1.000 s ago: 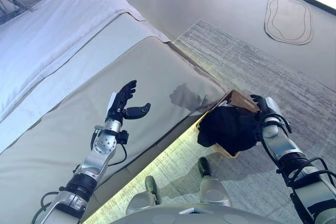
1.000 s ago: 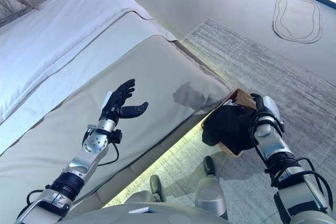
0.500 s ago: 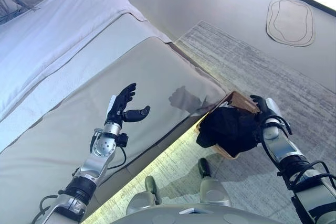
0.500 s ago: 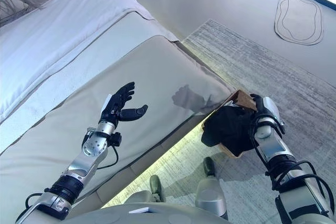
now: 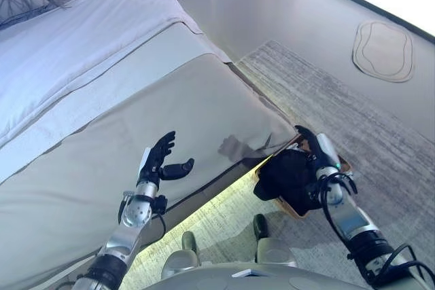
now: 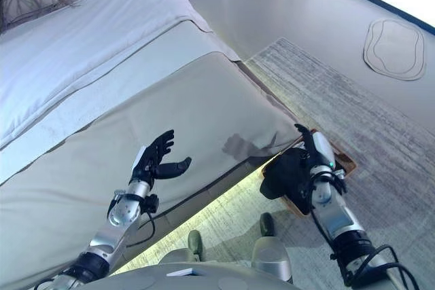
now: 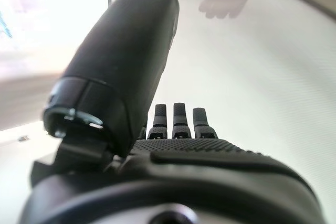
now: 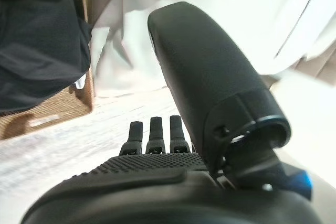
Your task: Pick up the clothes from the bed and place them into the basket
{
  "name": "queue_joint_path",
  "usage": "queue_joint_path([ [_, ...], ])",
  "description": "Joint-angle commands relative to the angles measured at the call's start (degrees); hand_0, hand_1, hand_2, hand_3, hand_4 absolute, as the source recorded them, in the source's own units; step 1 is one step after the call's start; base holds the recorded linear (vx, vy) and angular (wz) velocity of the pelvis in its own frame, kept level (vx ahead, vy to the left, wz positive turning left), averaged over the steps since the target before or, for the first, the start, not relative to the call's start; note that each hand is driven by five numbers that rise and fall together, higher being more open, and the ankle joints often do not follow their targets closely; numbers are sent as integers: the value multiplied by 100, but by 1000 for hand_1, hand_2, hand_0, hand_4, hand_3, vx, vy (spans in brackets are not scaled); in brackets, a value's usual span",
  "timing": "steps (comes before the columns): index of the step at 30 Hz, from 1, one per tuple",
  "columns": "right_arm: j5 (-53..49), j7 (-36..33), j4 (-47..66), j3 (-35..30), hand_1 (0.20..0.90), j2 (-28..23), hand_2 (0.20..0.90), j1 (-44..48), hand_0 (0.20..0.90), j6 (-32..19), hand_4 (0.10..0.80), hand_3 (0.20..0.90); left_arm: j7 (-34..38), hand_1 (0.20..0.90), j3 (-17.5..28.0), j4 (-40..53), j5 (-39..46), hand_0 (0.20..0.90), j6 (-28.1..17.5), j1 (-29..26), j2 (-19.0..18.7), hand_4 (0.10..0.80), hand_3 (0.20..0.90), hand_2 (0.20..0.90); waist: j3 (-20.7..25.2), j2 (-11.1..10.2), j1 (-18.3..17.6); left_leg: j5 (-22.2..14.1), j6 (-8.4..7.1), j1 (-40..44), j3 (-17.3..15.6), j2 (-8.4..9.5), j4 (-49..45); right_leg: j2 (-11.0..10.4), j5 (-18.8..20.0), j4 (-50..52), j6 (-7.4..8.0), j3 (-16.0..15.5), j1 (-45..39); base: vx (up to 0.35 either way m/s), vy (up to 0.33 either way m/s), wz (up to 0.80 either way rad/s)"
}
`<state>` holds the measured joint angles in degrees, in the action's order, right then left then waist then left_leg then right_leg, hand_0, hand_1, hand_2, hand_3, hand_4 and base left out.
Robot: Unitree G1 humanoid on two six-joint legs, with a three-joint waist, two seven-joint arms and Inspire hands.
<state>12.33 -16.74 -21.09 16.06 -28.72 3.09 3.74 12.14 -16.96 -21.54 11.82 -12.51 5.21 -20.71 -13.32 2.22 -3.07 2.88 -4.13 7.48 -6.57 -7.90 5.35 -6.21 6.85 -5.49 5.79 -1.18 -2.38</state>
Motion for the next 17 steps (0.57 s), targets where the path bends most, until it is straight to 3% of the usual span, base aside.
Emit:
queue_joint_path([
  [1,1036,-434,534,109,900,-257,900,258,900,-565,800,900,220,900,108,-140,-286,900,-521,-187,-147,800,900,900,641,-191,129,-196,-65,-62,277,-226,-35,-234,-319,49,7,-195,-214,26,61,13],
  [7,1791,-593,510,512,900,-360,900,299,900,-550,800,900,314,900,52,-543,-532,900,-467,-116,-100,800,900,900,773,-209,303,-214,-55,-71,404,-199,-35,-286,-387,49,36,-435,-340,31,54,12],
  [17,1529,-581,470,649,900,-119,900,50,900,-514,800,900,-148,900,322,-651,-277,900,-148,42,-115,800,900,900,806,-293,596,-173,-24,-222,643,-120,-35,-370,-440,49,80,-847,-456,16,11,22],
])
